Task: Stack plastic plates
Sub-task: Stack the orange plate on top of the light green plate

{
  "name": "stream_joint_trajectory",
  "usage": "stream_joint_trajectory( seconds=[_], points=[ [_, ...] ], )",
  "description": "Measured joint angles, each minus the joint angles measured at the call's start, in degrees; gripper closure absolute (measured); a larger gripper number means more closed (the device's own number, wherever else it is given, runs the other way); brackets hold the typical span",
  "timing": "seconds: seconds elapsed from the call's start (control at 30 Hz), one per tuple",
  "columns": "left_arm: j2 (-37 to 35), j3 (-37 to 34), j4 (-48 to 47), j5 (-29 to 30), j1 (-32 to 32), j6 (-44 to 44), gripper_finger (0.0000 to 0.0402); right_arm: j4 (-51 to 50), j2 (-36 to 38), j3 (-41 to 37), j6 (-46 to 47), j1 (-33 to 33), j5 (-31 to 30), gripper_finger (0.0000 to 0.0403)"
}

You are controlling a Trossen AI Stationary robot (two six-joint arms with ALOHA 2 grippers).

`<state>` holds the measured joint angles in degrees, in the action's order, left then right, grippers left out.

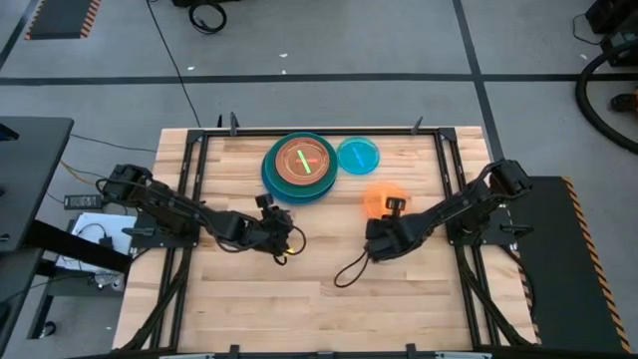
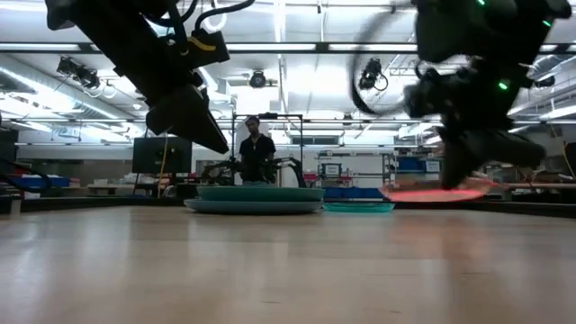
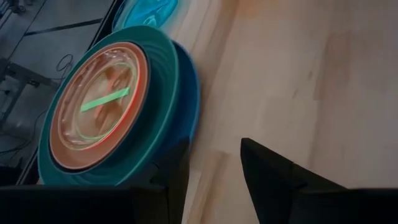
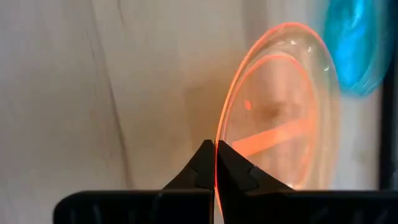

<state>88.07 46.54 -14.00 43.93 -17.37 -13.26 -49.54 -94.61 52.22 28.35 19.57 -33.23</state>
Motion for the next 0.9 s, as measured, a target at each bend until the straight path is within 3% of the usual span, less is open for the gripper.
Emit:
stream_joint_trajectory(
  seconds=[0.27,0.53,0.9],
  points=[
    [0.00,-0.27,-0.20,-0.03,-2.86,-0.22,0.0251,6.33,0.10,5.97,-16.15,-4.17,-4.73,0.0394],
    [-1.08,-5.00,3.80,0.18,-8.43,-1.66,0.0251,24.44,0.07,6.19,-41.22,-11.94,0.45,0.0394],
    [-9.10,-11.60,3.76,0.17,-8.59,-3.76,0.0251,35.54,0.04,8.01,-59.43,-21.08,8.95,0.0394]
  ],
)
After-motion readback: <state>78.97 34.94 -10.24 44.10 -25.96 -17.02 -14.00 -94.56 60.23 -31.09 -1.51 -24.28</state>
